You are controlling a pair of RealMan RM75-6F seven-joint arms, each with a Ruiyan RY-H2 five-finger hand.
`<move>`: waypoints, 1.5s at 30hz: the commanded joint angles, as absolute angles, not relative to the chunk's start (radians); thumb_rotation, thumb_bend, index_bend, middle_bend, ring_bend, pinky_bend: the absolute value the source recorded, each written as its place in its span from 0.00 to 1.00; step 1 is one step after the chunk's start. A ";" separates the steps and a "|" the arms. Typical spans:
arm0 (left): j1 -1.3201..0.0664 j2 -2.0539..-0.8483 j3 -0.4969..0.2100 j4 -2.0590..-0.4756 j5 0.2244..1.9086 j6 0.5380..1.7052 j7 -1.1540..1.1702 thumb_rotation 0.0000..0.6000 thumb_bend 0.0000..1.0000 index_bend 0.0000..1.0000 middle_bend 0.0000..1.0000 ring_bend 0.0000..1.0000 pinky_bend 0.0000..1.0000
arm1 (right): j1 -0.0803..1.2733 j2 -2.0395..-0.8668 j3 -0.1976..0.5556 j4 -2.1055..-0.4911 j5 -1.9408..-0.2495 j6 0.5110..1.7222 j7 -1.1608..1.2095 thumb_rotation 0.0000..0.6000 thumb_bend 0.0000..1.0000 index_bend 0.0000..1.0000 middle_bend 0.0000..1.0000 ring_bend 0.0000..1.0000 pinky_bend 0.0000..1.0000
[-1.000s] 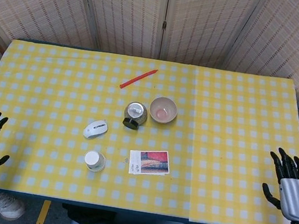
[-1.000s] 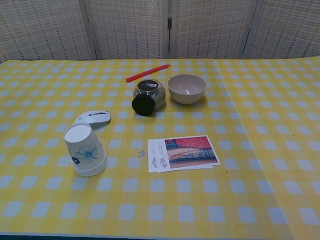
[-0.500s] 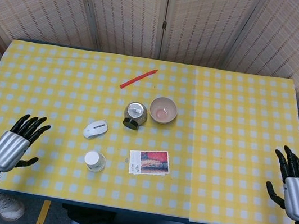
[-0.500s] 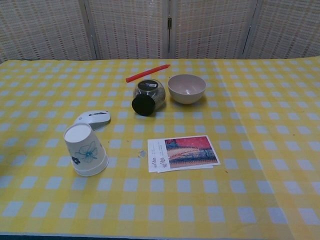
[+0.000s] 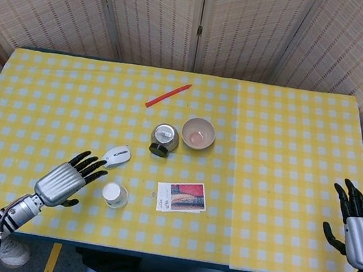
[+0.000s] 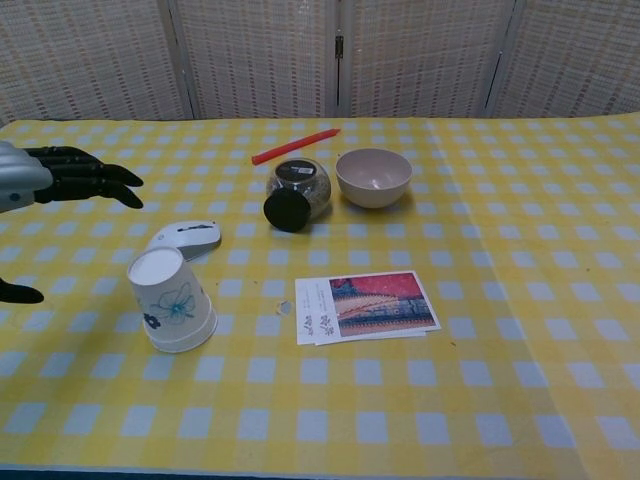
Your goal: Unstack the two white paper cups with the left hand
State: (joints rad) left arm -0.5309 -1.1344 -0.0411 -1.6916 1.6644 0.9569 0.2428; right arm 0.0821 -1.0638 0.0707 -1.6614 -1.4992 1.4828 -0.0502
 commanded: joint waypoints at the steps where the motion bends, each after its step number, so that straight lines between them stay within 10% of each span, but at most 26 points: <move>1: -0.569 -1.156 -0.055 -1.701 1.627 0.909 0.276 1.00 0.23 0.16 0.08 0.10 0.03 | 0.081 -1.066 0.070 -1.656 -1.499 1.482 -0.045 1.00 0.39 0.00 0.00 0.09 0.00; 45: -0.685 -1.212 -0.027 -1.739 1.473 0.849 0.329 1.00 0.36 0.31 0.11 0.14 0.04 | 0.074 -1.084 0.067 -1.593 -1.484 1.469 0.027 1.00 0.39 0.00 0.00 0.09 0.00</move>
